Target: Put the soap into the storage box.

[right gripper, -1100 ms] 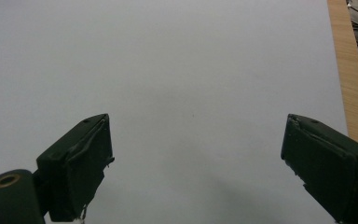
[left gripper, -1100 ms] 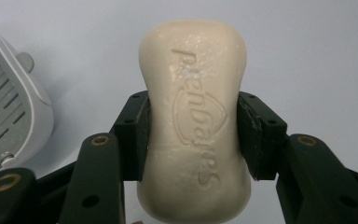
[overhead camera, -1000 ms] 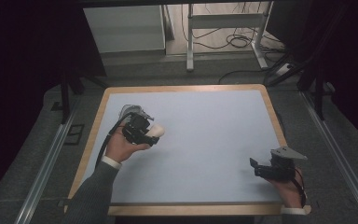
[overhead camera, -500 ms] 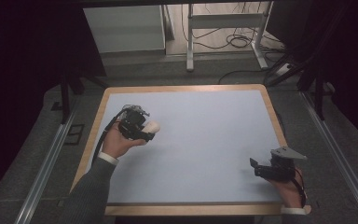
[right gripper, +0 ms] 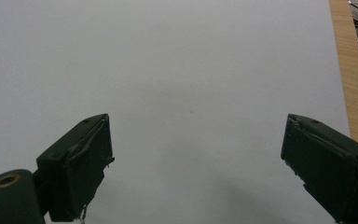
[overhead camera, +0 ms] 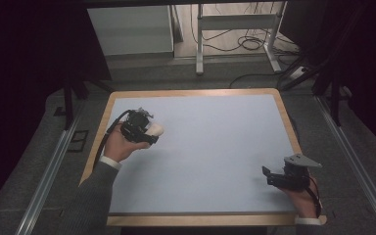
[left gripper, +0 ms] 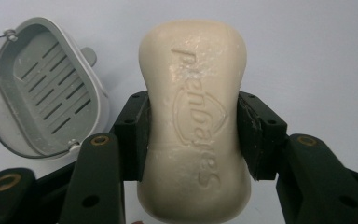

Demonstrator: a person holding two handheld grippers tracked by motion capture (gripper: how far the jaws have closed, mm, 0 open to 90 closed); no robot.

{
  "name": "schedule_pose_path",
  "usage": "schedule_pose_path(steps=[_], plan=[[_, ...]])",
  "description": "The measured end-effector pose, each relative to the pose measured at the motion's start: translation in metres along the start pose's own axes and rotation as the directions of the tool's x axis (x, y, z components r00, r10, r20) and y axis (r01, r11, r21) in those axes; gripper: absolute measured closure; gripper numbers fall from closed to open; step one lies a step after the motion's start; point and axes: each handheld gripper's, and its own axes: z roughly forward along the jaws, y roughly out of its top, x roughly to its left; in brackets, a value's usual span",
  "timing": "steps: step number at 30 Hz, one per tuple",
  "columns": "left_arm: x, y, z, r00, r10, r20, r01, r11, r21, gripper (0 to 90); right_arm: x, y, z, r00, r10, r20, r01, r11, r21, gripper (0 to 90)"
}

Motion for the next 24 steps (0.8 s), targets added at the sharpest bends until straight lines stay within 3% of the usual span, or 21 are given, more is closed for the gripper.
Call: schedule_pose_path(steps=[12, 24], plan=[[0.014, 0.003, 0.002, 0.9996, -0.023, -0.018, 0.023, 0.9997, 0.012, 49.6, 0.001, 0.0, 0.0, 1.0, -0.007, -0.006, 0.007, 1.0, -0.003, 8.4], [0.027, 0.008, -0.012, 0.9979, -0.031, -0.057, 0.032, 0.9994, 0.012, 49.6, 0.0, 0.0, 0.0, 0.9999, -0.009, -0.005, 0.009, 1.0, -0.001, 8.4]])
